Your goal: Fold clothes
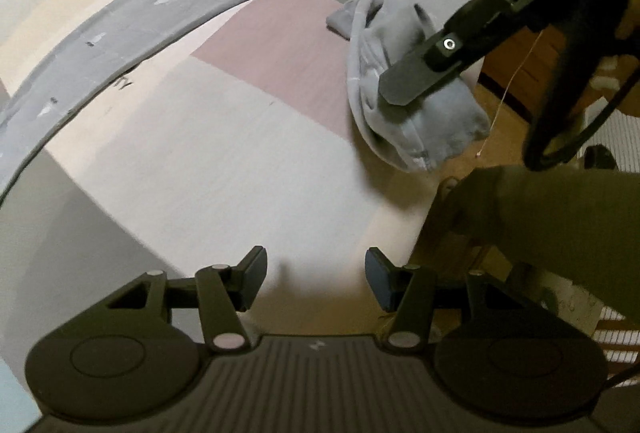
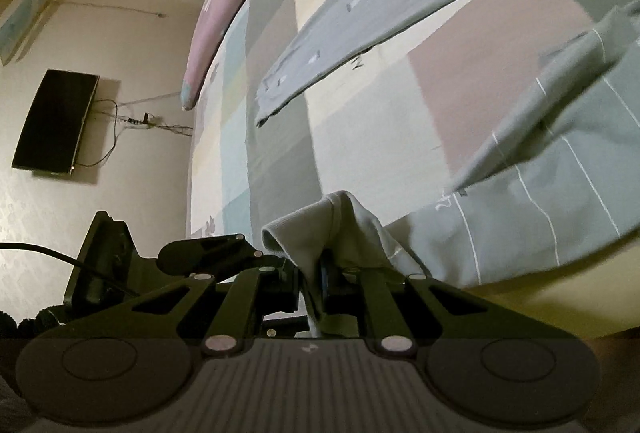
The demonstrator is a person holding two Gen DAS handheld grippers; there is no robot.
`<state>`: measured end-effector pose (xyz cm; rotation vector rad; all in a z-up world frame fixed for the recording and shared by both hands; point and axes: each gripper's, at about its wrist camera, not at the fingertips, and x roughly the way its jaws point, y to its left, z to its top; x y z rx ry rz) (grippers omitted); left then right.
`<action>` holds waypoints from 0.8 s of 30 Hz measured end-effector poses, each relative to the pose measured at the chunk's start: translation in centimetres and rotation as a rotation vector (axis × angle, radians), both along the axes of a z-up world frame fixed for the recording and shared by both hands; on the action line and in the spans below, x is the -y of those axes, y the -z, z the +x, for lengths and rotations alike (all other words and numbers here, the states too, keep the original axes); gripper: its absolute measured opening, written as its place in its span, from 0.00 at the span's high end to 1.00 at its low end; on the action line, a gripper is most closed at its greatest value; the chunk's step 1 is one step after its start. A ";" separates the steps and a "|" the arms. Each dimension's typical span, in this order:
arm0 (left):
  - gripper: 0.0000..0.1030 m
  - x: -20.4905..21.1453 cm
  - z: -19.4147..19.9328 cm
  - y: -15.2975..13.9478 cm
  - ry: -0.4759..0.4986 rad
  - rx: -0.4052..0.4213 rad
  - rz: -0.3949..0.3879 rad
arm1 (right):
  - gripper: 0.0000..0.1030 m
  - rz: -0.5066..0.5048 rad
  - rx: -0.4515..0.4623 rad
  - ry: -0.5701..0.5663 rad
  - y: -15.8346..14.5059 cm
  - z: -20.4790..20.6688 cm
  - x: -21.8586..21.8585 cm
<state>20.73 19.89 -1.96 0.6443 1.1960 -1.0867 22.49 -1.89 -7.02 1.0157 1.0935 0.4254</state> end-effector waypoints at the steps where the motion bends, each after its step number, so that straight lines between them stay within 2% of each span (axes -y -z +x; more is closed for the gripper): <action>1: 0.48 -0.5 0.2 -0.1 0.002 0.004 0.000 | 0.89 0.001 0.000 -0.006 0.0 0.4 -0.6; 11: 0.48 -5.5 1.4 -0.3 -0.009 0.037 -0.002 | 0.89 -0.009 0.023 -0.081 -1.1 3.3 -6.4; 24: 0.47 -11.5 1.5 -0.2 -0.105 0.034 0.006 | 0.86 0.028 0.032 -0.164 -1.6 6.4 -14.6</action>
